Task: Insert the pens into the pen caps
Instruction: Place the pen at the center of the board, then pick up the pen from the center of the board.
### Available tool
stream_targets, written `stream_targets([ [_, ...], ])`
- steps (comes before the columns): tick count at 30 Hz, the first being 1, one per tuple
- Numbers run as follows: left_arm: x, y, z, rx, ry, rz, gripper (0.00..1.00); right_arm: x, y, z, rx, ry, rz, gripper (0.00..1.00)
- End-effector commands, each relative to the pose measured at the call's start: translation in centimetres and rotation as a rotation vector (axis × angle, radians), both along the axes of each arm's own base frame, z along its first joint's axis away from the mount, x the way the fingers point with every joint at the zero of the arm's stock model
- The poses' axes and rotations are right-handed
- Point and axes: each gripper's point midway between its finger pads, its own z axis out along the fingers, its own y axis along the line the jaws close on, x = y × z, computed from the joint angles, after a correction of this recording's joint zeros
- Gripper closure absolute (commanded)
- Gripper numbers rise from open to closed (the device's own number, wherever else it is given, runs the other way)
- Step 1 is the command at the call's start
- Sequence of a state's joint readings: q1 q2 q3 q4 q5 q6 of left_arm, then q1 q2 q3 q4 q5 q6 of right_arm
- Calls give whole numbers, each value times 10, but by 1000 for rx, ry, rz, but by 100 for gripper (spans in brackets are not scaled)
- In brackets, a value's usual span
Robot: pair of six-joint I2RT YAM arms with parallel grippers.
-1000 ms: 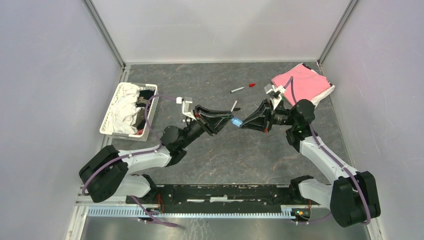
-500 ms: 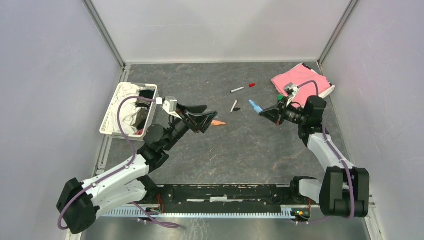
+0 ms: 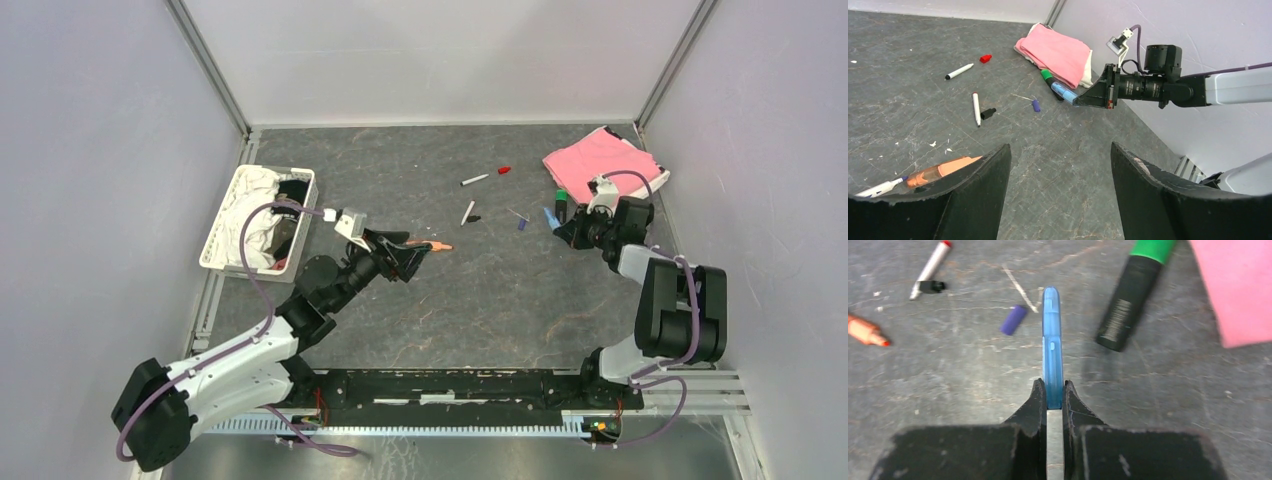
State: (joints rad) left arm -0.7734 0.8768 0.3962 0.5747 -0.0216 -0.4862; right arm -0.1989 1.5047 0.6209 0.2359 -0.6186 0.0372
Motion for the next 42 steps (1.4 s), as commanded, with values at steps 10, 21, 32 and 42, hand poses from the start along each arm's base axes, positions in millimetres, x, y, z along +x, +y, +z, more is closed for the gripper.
stream_targets([
  [10, 1, 5, 1, 17, -52, 18, 21, 43, -17, -20, -29, 53, -6, 78],
  [21, 7, -1, 5, 82, -50, 10, 21, 35, -36, 6, -126, 18, 46, 53],
  [32, 25, -21, -13, 200, 42, -12, 21, 15, -32, 96, -208, -253, 168, 54],
  [42, 56, -14, -68, 363, 225, 78, 21, -39, 25, 163, -104, -499, 429, 50],
])
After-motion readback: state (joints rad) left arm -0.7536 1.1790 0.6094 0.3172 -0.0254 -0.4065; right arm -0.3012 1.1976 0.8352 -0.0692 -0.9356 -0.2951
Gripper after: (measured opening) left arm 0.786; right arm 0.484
